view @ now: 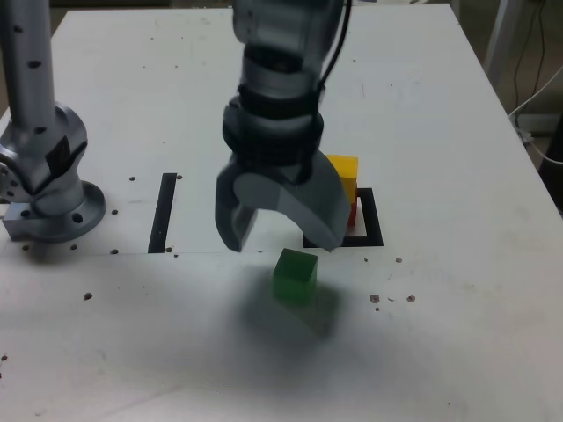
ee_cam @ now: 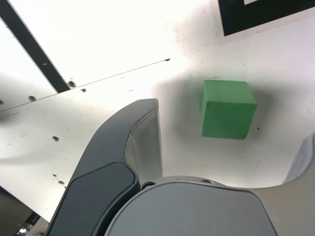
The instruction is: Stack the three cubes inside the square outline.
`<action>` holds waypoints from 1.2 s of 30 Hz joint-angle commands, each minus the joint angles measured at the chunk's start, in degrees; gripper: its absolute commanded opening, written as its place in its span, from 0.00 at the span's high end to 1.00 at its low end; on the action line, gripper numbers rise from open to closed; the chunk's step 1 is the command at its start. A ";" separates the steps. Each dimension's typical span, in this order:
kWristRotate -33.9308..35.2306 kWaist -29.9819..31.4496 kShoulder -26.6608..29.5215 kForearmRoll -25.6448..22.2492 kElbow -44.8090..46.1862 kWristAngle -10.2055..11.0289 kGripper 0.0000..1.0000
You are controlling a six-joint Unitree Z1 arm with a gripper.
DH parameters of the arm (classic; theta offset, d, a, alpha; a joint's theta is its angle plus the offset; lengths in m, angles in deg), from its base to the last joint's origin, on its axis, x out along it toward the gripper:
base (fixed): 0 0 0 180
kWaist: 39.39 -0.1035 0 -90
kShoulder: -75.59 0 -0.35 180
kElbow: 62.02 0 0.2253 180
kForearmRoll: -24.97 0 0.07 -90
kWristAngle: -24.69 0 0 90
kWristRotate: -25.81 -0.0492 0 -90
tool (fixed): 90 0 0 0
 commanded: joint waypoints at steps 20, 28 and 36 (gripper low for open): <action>-1.93 0.36 -8.12 5.75 0.55 -4.14 0.52; -2.46 0.62 -8.50 7.29 0.97 -4.47 0.71; -2.46 0.62 -8.48 7.29 1.22 -4.57 0.71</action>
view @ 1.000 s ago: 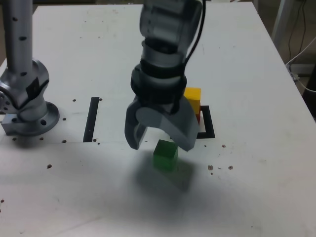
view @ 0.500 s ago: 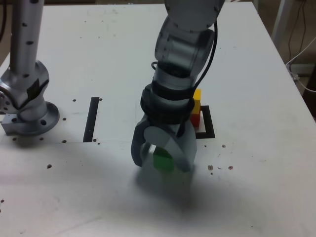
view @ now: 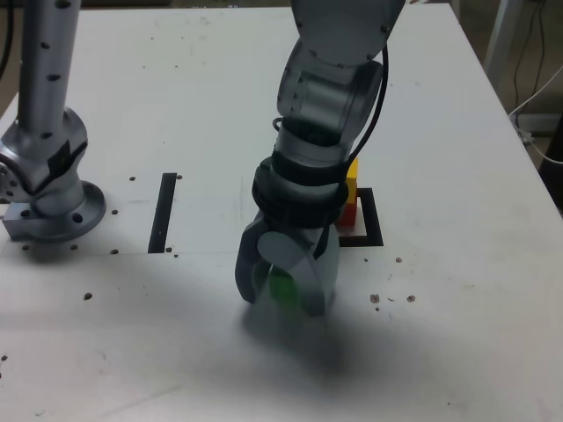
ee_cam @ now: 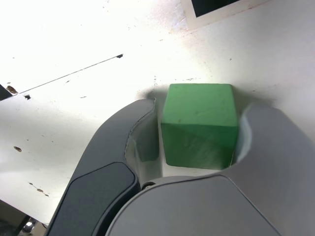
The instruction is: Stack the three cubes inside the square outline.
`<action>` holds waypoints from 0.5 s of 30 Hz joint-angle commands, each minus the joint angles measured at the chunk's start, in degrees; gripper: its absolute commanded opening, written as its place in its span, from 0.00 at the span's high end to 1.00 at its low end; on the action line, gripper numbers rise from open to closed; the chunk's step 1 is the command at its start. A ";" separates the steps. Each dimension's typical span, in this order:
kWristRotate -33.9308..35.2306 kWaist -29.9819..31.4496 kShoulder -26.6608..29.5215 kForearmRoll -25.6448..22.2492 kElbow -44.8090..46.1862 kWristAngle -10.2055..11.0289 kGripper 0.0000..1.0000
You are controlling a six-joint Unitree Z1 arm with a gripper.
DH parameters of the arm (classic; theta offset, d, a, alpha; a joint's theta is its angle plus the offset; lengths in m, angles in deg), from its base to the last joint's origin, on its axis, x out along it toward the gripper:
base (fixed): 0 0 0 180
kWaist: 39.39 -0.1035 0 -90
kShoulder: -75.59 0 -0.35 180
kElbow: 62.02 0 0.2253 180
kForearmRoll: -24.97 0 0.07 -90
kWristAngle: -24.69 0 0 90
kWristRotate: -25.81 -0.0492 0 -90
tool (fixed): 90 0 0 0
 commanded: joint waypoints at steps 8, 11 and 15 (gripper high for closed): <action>0.01 0.04 0.81 -1.11 0.26 0.03 0.71; 0.54 -0.14 2.33 -3.31 0.05 0.67 0.71; 1.62 -1.60 4.97 -7.32 -0.89 2.30 0.71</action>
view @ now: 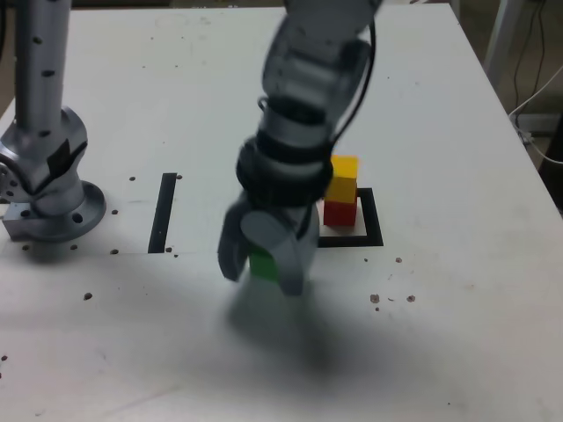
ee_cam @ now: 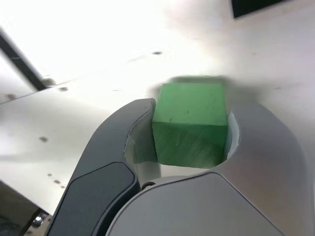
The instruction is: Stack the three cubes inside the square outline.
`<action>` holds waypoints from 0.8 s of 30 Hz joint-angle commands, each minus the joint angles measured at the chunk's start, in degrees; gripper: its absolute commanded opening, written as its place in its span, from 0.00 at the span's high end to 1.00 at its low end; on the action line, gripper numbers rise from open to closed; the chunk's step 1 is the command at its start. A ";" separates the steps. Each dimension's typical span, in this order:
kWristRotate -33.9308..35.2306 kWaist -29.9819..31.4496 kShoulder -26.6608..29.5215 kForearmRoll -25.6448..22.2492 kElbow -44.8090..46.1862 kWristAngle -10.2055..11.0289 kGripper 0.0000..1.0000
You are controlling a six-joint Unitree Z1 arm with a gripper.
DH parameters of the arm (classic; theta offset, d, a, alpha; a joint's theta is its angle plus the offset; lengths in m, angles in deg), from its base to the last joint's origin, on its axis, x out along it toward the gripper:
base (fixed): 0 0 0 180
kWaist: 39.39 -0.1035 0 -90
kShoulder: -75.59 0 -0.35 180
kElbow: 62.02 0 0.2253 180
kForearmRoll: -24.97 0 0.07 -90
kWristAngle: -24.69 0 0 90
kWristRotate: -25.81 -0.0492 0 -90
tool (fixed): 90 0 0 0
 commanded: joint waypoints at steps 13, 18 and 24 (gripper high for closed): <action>-2.21 -11.47 4.65 -13.43 -11.76 4.22 0.71; -4.15 -14.78 2.91 -15.26 -17.12 4.11 0.71; -6.11 -17.51 0.20 -16.57 -22.04 4.19 0.71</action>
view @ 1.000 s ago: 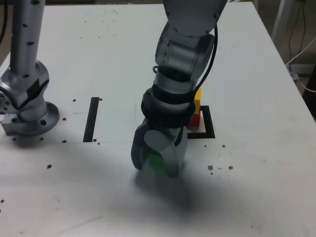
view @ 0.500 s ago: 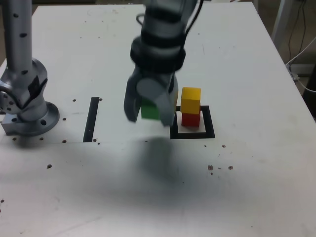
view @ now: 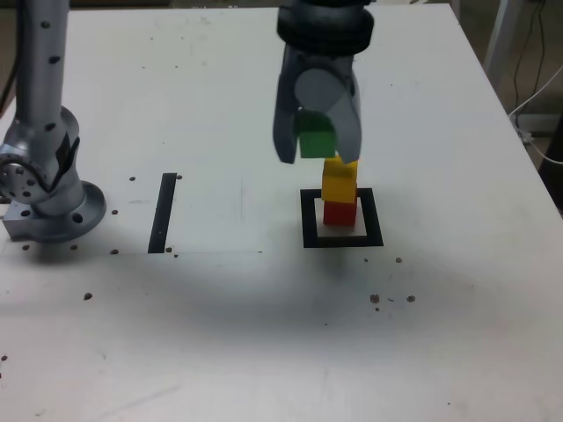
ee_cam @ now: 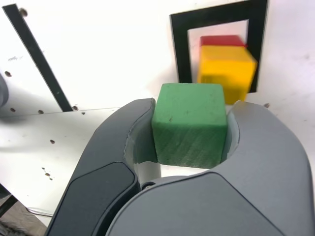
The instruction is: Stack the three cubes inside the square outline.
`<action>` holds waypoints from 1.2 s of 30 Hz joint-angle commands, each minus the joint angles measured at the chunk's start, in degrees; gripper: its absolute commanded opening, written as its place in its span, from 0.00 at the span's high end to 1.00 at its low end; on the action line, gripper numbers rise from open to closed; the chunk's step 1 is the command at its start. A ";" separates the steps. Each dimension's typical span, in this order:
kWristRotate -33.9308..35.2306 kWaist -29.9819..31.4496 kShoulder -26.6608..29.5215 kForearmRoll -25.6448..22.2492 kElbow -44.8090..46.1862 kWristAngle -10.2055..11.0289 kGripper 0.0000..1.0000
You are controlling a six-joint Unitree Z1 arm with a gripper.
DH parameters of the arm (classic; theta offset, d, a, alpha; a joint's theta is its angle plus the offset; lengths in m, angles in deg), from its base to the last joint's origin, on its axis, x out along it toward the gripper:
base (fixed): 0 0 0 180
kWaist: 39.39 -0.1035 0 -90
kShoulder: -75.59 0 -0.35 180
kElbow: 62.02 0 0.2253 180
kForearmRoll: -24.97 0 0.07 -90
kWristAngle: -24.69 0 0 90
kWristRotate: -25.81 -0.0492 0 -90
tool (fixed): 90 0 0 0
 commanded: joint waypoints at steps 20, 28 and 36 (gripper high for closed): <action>-2.06 -1.84 -5.72 -0.88 -4.44 -1.16 0.71; -2.07 -1.74 -6.23 -0.58 -4.19 -1.65 0.71; -2.07 -1.38 -6.23 -0.24 -3.89 -2.04 0.71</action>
